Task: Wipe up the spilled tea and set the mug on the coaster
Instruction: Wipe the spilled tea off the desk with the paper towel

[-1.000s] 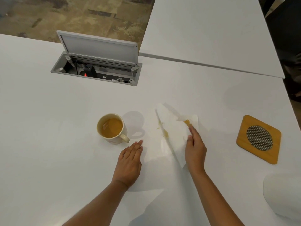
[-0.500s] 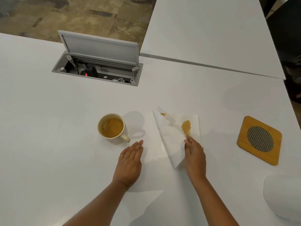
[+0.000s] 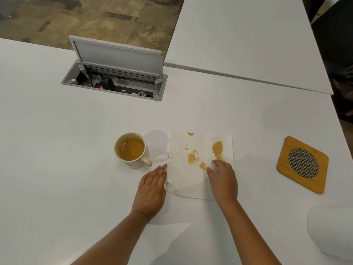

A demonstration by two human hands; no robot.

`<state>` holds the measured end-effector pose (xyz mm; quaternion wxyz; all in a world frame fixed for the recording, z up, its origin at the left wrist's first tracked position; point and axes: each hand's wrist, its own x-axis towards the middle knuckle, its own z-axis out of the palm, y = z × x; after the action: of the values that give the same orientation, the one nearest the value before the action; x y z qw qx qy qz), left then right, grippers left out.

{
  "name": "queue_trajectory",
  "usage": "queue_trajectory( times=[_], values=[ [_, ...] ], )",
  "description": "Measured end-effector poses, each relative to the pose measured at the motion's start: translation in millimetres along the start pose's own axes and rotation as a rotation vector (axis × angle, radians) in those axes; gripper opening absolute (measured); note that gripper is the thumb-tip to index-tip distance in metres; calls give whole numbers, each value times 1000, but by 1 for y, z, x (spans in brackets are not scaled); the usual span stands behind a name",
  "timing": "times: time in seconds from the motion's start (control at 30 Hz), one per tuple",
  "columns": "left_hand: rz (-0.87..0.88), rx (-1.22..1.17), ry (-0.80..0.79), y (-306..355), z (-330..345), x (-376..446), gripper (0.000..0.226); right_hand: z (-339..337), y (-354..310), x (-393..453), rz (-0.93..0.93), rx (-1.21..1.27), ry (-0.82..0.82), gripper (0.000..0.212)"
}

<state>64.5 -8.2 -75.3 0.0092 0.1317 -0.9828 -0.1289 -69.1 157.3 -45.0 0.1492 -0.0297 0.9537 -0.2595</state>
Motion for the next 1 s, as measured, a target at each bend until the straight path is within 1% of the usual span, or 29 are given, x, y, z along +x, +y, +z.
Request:
queue_trajectory(
  times=[0.07, 0.1, 0.27, 0.33, 0.57, 0.77, 0.87, 0.93, 1.0],
  values=[
    [-6, 5, -13, 0, 0, 0, 46, 2, 1, 1, 3, -86, 13, 41],
    [-7, 5, -19, 0, 0, 0, 46, 4, 0, 1, -8, -104, 26, 39],
    [-6, -27, -24, 1, -1, 0, 46, 8, 0, 7, -37, -107, 72, 18],
    [-8, -35, -23, 1, 0, -1, 46, 5, 1, 12, -48, -116, 74, 14],
    [-22, -55, -27, 0, 0, -2, 46, 4, -2, 17, -124, -232, 45, 19],
    [-2, -60, 25, 0, 2, -1, 41, -1, -4, 21, -124, -353, 12, 24],
    [-2, -48, 17, 2, 2, -2, 40, -6, -6, 22, -82, -290, -21, 23],
    [0, -34, 3, 1, 0, -2, 44, -13, -8, 23, -43, -173, -42, 20],
    [4, -21, 12, 0, 2, -2, 41, -21, -10, 25, -10, -48, -47, 18]
  ],
)
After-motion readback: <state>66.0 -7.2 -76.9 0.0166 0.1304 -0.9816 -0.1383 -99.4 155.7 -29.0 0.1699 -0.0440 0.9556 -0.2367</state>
